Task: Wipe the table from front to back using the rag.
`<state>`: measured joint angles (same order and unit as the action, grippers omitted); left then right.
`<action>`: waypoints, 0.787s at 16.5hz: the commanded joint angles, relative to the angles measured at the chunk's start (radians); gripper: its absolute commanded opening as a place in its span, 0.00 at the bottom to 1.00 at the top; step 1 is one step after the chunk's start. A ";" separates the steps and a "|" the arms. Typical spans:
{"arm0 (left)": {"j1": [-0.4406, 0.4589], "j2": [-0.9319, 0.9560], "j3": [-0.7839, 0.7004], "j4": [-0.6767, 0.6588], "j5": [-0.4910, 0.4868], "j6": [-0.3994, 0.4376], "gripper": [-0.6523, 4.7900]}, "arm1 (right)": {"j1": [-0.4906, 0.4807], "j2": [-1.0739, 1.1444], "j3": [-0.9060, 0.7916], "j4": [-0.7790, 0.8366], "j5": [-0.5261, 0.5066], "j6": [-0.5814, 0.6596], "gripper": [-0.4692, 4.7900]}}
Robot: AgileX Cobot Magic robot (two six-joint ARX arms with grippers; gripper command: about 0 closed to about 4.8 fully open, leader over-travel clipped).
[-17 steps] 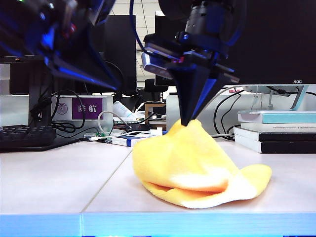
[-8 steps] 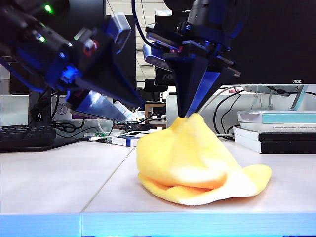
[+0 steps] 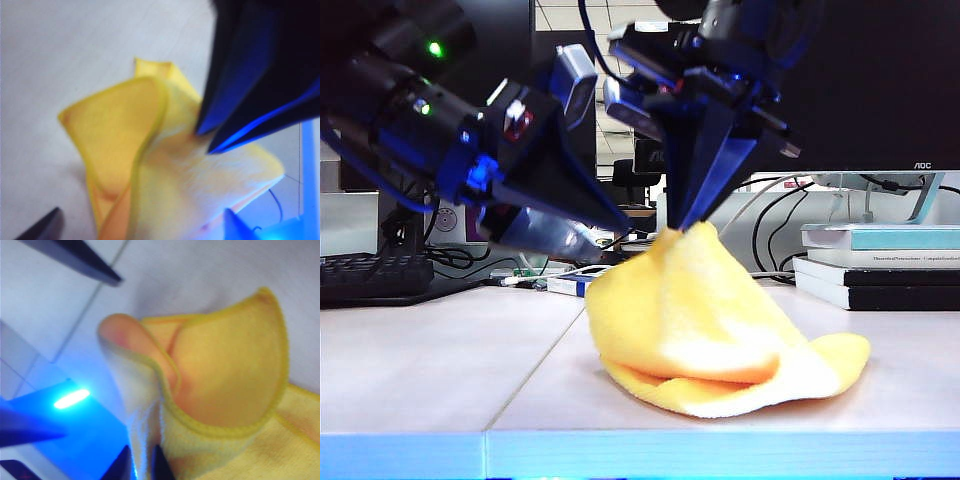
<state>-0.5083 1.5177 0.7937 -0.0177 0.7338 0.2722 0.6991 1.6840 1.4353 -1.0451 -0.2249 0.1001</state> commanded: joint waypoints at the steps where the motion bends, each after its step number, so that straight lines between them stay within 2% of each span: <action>1: -0.002 0.019 0.000 0.046 0.017 0.005 0.79 | -0.013 -0.032 0.004 0.013 -0.023 0.000 0.21; 4: -0.002 0.036 0.000 0.094 0.042 0.001 0.74 | -0.016 -0.044 0.003 0.018 -0.048 0.000 0.20; 6: -0.002 0.037 0.000 0.119 0.042 0.001 0.73 | -0.016 -0.044 0.003 0.020 -0.080 0.000 0.19; 7: -0.002 0.037 0.000 0.125 0.041 0.001 0.69 | -0.016 -0.044 0.003 0.025 -0.093 0.000 0.19; 9: -0.002 0.042 0.000 0.132 0.042 0.001 0.44 | -0.016 -0.046 0.004 0.029 -0.093 0.000 0.19; 10: -0.002 0.048 0.000 0.132 0.057 0.002 0.36 | -0.016 -0.046 0.004 0.028 -0.093 0.000 0.19; 12: -0.002 0.061 0.000 0.134 0.064 0.002 0.35 | -0.016 -0.047 0.004 0.027 -0.098 0.000 0.19; 13: -0.002 0.066 0.000 0.137 0.064 0.002 0.32 | -0.016 -0.048 0.004 0.028 -0.101 -0.002 0.19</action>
<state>-0.5087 1.5829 0.7937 0.1020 0.7849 0.2726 0.6815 1.6444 1.4353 -1.0267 -0.3161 0.1001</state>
